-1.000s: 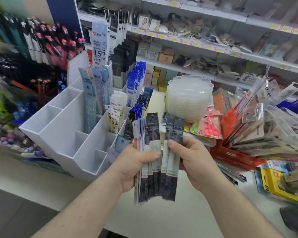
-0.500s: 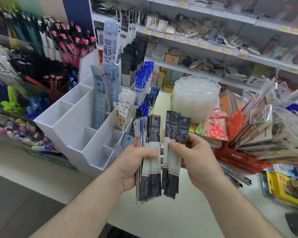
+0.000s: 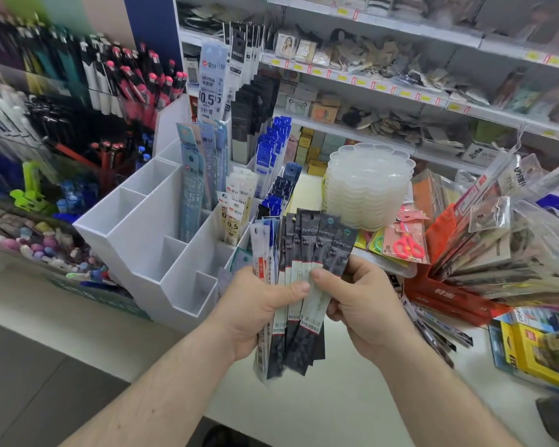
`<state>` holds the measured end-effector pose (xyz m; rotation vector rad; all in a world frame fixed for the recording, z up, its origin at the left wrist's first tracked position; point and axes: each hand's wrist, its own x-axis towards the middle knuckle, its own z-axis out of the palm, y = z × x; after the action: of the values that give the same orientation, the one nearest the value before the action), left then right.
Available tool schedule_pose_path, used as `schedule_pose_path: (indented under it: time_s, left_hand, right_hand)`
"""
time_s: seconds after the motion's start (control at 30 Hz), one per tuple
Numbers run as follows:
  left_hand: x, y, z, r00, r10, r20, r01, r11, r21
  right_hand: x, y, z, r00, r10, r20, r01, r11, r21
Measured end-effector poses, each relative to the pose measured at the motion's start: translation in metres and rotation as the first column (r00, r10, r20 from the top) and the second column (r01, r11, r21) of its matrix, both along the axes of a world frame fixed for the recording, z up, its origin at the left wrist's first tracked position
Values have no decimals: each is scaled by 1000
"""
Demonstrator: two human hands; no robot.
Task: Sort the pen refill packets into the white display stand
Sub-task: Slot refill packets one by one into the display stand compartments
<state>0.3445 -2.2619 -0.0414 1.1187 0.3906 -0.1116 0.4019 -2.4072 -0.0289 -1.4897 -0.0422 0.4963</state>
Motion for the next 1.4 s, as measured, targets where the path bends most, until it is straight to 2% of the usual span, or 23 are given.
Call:
schedule_pose_path:
  time_s: [0.2,0.4,0.67,0.87,1.13,1.4]
  left_hand:
    - [0,2,-2,1000,5,13,-6,998,55]
    - [2,12,3,999,-45,-1,45,988,145]
    - [4,18,8,992,-127,-8,127,979,157]
    - [6,20,8,991,-136,-15,137,983,124]
    - [8,19,8,989,-149,-13,148,962,229]
    - [10,19,12,998,-60,19,54,973,226]
  right_hand:
    - [-1,0,2,998,62,17,-61,997,-44]
    - [6,-2,11,956,294,16,-279,920,-277]
    - [13,-2,18,970,241,36,-231,957,-173]
    - [21,-4,19,971,232,61,-216,956,-197]
    - [19,2,22,951,301,72,-272,923,-271]
    - [20,4,26,957,291,8,-288,950,-123]
